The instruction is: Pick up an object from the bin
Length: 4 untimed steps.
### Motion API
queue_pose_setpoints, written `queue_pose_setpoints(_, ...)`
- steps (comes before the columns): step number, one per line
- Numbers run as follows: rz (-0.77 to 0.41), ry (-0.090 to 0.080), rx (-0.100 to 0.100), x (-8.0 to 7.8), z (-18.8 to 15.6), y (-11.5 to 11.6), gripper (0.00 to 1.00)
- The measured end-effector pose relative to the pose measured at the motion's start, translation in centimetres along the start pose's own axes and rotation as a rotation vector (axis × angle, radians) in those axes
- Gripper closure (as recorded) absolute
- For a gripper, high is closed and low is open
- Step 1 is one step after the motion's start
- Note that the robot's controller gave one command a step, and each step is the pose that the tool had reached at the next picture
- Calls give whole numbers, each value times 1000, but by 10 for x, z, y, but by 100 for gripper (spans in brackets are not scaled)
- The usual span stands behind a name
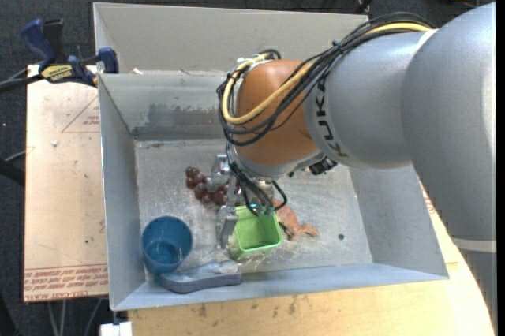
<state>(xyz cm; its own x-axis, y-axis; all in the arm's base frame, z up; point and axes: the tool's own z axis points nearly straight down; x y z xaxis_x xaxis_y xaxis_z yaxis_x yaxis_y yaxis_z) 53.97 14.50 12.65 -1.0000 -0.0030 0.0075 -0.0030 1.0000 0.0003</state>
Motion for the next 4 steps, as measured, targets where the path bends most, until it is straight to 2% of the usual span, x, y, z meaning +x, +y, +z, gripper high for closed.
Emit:
queue_pose_setpoints(1, 3, -7, -1, -2, -4, 0, 0)
queue_pose_setpoints(2, -62, -14, -5, -1, 10, -17, 0)
queue_pose_setpoints(3, -78, -41, -7, -48, 38, -104, 100)
queue_pose_setpoints(4, -78, -41, -7, -48, 38, -104, 100)
